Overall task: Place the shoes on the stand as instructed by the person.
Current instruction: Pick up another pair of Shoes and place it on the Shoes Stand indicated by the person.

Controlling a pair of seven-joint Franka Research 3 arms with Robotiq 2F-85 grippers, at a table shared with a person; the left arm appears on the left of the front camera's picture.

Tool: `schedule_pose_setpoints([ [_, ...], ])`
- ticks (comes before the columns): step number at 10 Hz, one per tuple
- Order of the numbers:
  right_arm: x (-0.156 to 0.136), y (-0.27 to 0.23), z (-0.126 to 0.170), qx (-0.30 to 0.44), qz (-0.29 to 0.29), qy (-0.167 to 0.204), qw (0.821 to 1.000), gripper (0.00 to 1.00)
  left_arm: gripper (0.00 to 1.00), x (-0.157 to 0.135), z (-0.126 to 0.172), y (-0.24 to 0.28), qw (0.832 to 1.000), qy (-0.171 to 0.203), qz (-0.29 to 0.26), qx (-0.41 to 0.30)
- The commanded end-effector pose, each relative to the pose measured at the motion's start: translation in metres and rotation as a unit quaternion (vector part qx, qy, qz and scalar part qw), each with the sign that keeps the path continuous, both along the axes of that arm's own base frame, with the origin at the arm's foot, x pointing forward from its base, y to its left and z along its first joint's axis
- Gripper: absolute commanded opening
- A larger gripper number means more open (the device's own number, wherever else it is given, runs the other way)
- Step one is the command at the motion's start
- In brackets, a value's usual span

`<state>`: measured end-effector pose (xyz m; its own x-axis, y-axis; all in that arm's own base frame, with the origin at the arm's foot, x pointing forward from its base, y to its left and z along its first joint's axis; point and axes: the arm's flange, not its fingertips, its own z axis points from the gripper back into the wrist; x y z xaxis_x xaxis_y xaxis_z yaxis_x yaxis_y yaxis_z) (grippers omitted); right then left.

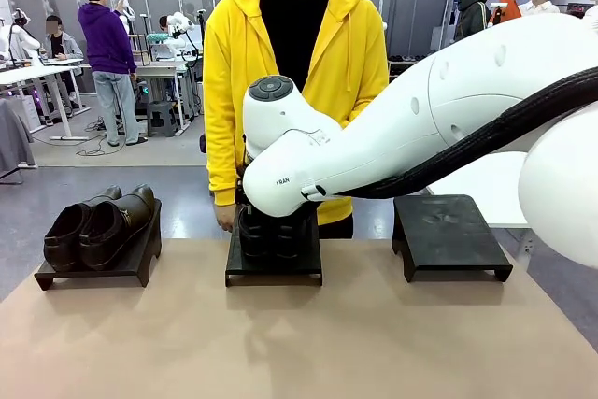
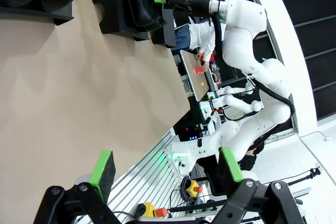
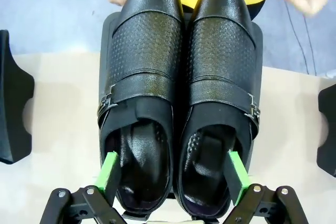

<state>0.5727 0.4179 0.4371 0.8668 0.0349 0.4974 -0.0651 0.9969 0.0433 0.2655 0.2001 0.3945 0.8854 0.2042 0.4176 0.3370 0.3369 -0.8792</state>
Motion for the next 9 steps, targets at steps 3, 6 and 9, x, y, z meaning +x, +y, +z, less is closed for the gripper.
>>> schedule_pose_setpoints([
  [3, 0.0028, 0.0014, -0.0042, -0.002, -0.002, 0.003, 1.0, 1.0, 1.0, -0.0017, 0.001, -0.0014, 1.0, -0.009, -0.002, -0.006],
  [6, 0.0028, 0.0014, -0.0042, -0.002, -0.002, 0.003, 1.0, 1.0, 1.0, -0.0017, 0.001, -0.0014, 1.0, -0.009, -0.002, -0.006],
  [9, 0.0028, 0.0014, -0.0042, -0.002, -0.002, 0.003, 1.0, 1.0, 1.0, -0.0017, 0.001, -0.0014, 1.0, -0.009, -0.002, -0.006],
])
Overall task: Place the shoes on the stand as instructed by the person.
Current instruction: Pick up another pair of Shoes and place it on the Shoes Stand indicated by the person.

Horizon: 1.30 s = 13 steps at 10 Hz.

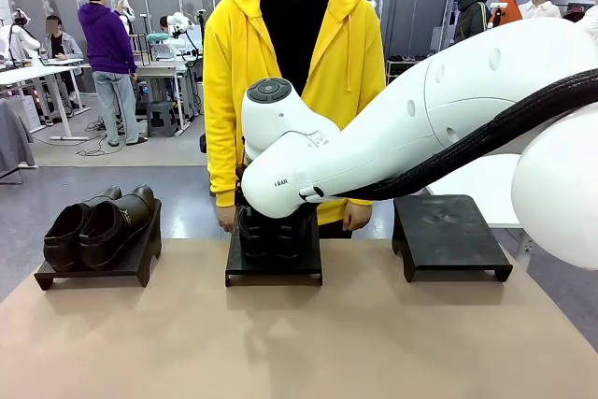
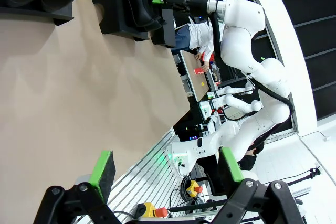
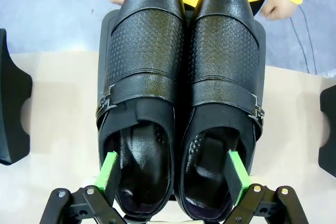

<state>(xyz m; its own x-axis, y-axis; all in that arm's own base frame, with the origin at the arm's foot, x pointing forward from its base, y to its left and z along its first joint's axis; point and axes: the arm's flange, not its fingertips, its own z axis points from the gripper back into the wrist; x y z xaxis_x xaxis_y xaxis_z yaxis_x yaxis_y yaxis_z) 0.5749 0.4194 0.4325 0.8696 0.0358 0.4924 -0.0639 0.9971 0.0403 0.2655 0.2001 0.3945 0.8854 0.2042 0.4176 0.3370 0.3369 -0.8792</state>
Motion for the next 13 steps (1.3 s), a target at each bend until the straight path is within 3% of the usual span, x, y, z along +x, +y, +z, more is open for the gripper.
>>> schedule_pose_setpoints([
  [1, 0.001, 0.0, 0.0, 0.0, -0.001, 0.0, 1.0, 1.0, 1.0, -0.002, 0.001, -0.001, 1.0, -0.009, -0.002, -0.006],
  [3, 0.0, 0.0, 0.0, 0.0, 0.0, 0.0, 1.0, 0.99, 1.0, -0.002, 0.001, -0.001, 1.0, -0.009, -0.002, -0.006],
  [5, -0.022, -0.034, 0.044, 0.04, -0.007, 0.012, 0.999, 1.0, 1.0, -0.002, 0.001, -0.001, 1.0, -0.009, -0.002, -0.006],
  [7, -0.047, -0.078, 0.079, 0.114, 0.004, 0.054, 0.992, 1.0, 1.0, -0.002, 0.001, -0.001, 1.0, -0.009, -0.002, -0.006],
  [10, -0.08, -0.175, 0.096, 0.265, 0.053, 0.138, 0.953, 1.0, 1.0, -0.002, 0.001, -0.001, 1.0, -0.009, -0.002, -0.006],
  [13, -0.113, -0.279, 0.087, 0.355, 0.019, 0.157, 0.921, 1.0, 1.0, -0.002, 0.001, -0.001, 1.0, -0.009, -0.002, -0.006],
])
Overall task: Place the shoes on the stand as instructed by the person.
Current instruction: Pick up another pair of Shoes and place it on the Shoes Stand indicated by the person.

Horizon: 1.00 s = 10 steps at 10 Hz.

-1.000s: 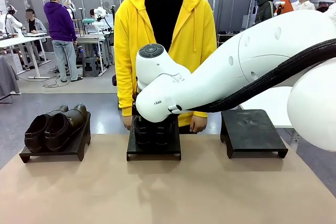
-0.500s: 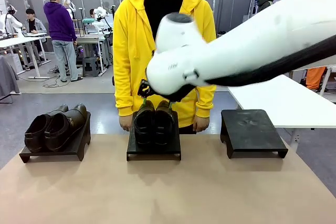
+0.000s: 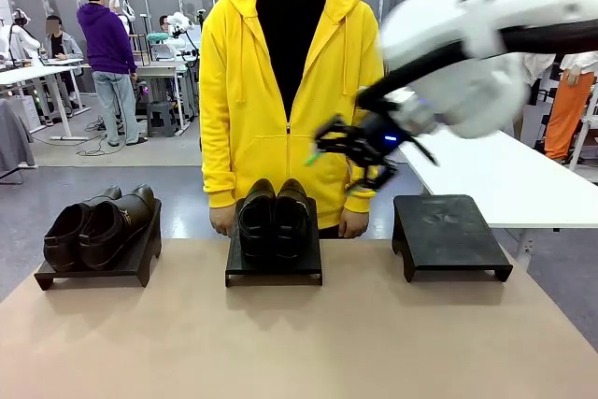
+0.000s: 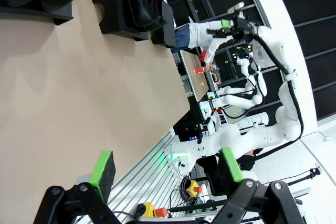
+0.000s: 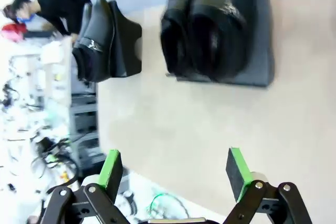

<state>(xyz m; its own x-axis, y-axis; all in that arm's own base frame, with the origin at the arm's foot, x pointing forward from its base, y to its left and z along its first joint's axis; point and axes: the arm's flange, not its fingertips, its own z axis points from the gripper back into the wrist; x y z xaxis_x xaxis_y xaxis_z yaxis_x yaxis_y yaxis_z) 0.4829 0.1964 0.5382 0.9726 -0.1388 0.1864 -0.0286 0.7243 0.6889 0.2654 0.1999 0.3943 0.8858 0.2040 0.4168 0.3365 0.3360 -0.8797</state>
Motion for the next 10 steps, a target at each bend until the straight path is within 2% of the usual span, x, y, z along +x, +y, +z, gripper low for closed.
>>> schedule_pose_setpoints([
  [1, -0.039, -0.102, -0.027, 0.048, -0.045, 0.032, 0.997, 1.0, 1.0, -0.002, 0.001, -0.001, 1.0, -0.009, -0.002, -0.006],
  [5, -0.118, -0.217, -0.051, 0.088, -0.198, 0.034, 0.976, 1.0, 1.0, -0.002, 0.001, -0.001, 1.0, -0.009, -0.002, -0.006],
  [8, -0.179, -0.262, -0.074, 0.114, -0.281, 0.028, 0.952, 1.0, 1.0, -0.002, 0.001, -0.001, 1.0, -0.009, -0.002, -0.006],
  [10, -0.203, -0.282, -0.096, 0.141, -0.319, 0.039, 0.936, 1.0, 1.0, -0.002, 0.001, -0.001, 1.0, -0.009, -0.002, -0.006],
])
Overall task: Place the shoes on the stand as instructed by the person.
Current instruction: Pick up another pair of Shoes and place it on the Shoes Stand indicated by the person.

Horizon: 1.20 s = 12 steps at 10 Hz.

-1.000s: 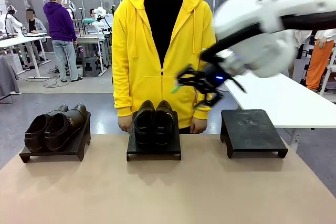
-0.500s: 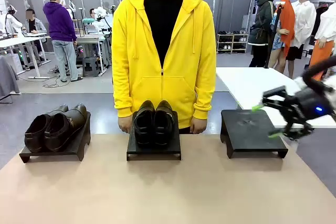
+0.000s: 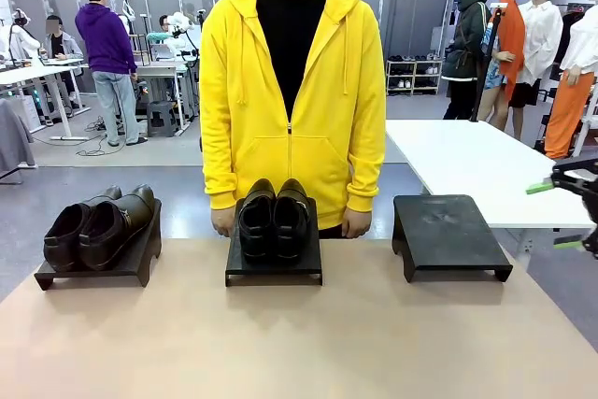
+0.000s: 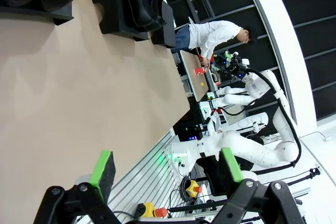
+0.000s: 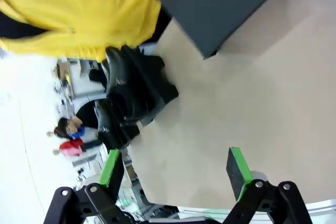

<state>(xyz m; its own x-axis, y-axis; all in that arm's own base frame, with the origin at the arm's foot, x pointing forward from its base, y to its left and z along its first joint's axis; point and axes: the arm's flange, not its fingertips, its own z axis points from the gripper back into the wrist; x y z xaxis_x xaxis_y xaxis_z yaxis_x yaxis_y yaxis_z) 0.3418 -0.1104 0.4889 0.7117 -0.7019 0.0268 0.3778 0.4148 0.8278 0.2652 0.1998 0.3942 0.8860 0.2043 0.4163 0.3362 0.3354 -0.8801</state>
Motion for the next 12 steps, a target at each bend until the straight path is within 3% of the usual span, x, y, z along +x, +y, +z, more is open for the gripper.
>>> schedule_pose_setpoints([
  [1, -0.064, 0.019, -0.057, 0.036, -0.019, 0.008, 0.999, 1.0, 1.0, -0.001, 0.001, -0.001, 1.0, -0.009, -0.002, -0.005],
  [4, -0.068, 0.016, -0.079, 0.046, -0.023, 0.004, 0.999, 1.0, 1.0, -0.001, 0.001, -0.001, 1.0, -0.009, -0.002, -0.005],
  [7, -0.075, 0.019, -0.091, 0.035, -0.05, 0.024, 0.998, 1.0, 1.0, -0.001, 0.001, -0.001, 1.0, -0.009, -0.002, -0.005],
  [10, -0.114, 0.019, -0.112, 0.043, -0.104, 0.036, 0.993, 1.0, 1.0, -0.001, 0.001, -0.001, 1.0, -0.009, -0.002, -0.005],
  [12, -0.146, 0.025, -0.129, 0.057, -0.128, 0.024, 0.99, 1.0, 1.0, -0.001, 0.001, -0.001, 1.0, -0.009, -0.002, -0.005],
])
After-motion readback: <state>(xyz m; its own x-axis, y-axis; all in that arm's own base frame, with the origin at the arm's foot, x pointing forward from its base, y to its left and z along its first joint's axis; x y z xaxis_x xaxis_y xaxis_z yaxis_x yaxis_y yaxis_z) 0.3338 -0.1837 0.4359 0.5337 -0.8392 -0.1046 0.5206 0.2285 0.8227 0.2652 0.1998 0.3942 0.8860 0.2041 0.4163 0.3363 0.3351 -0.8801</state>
